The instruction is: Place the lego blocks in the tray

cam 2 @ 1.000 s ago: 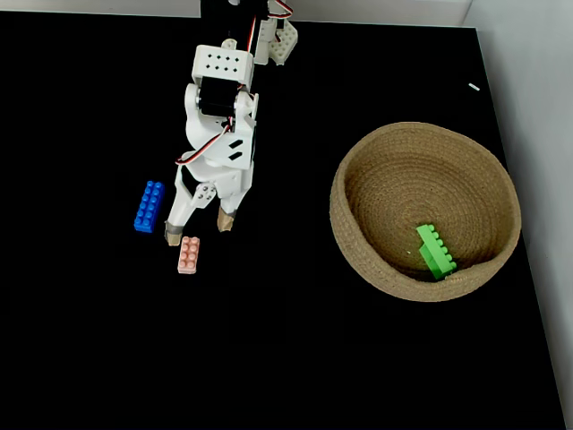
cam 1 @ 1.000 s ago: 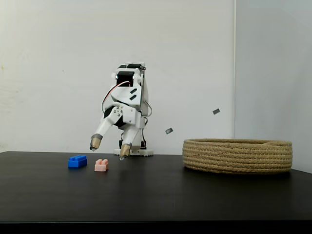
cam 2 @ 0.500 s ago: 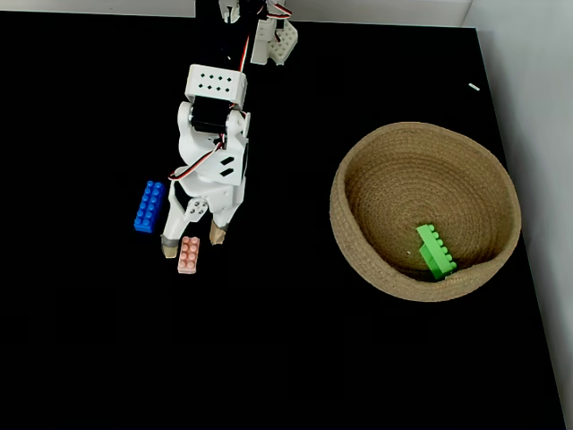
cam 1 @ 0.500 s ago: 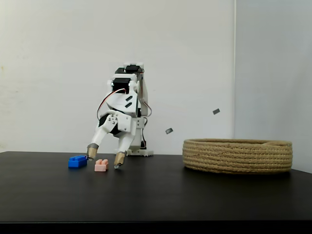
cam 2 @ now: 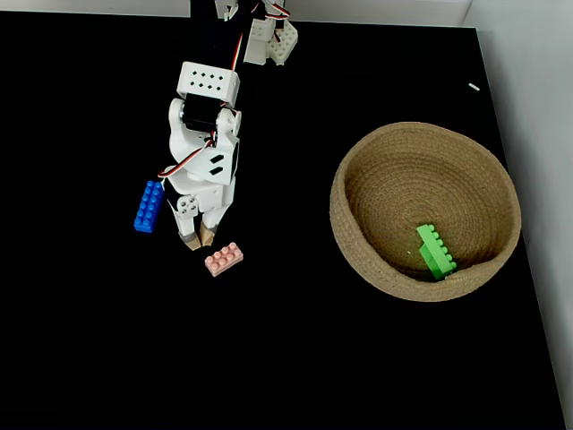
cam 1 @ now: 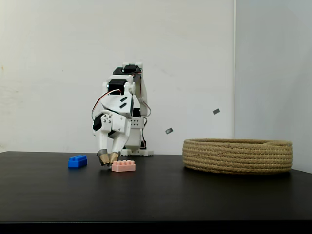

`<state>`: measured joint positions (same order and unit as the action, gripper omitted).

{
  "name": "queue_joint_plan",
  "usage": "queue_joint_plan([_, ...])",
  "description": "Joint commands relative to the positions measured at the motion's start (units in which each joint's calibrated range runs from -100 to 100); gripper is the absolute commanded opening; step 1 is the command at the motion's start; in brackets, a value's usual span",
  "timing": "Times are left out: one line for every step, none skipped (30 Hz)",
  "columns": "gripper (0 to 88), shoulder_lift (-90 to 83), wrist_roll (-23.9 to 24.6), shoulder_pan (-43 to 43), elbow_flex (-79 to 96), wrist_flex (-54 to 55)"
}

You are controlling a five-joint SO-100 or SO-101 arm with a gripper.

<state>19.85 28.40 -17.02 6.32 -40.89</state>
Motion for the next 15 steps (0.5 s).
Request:
queue_joint_plan([10.1,-5.23,-1.47,0.04,0.11,-0.14])
queue_joint_plan([11.8,-6.00,-2.88,0.28,0.11,-0.39])
queue_joint_plan([13.2,-6.95,-4.25,0.61,0.11,-0.97])
queue_joint_plan([15.7,-7.81,-5.47,1.03,-0.07,-1.72])
queue_joint_plan([19.8,-8.84,-6.89,1.44,-0.35,-2.89])
queue_joint_plan([22.2,-10.05,-8.50,2.02,-0.71,-4.05])
queue_joint_plan([24.1,-11.33,-9.91,2.43,-0.71,-4.80])
queue_joint_plan([24.9,-12.62,-11.14,2.76,-0.71,-5.14])
queue_joint_plan([24.5,-13.91,-12.55,3.00,-0.71,-5.30])
queue_joint_plan([26.8,-15.12,-13.63,3.09,-0.62,-5.39])
queue_joint_plan([28.6,-16.06,-14.65,3.17,-0.53,-5.39])
queue_joint_plan([28.7,-16.75,-16.12,3.25,-0.53,-5.39])
queue_joint_plan([30.4,-17.01,-17.48,3.50,-0.71,-5.30])
queue_joint_plan([30.0,-17.01,-19.24,3.83,-0.80,-4.55])
queue_joint_plan([29.5,-16.92,-20.95,4.32,-0.80,-3.39])
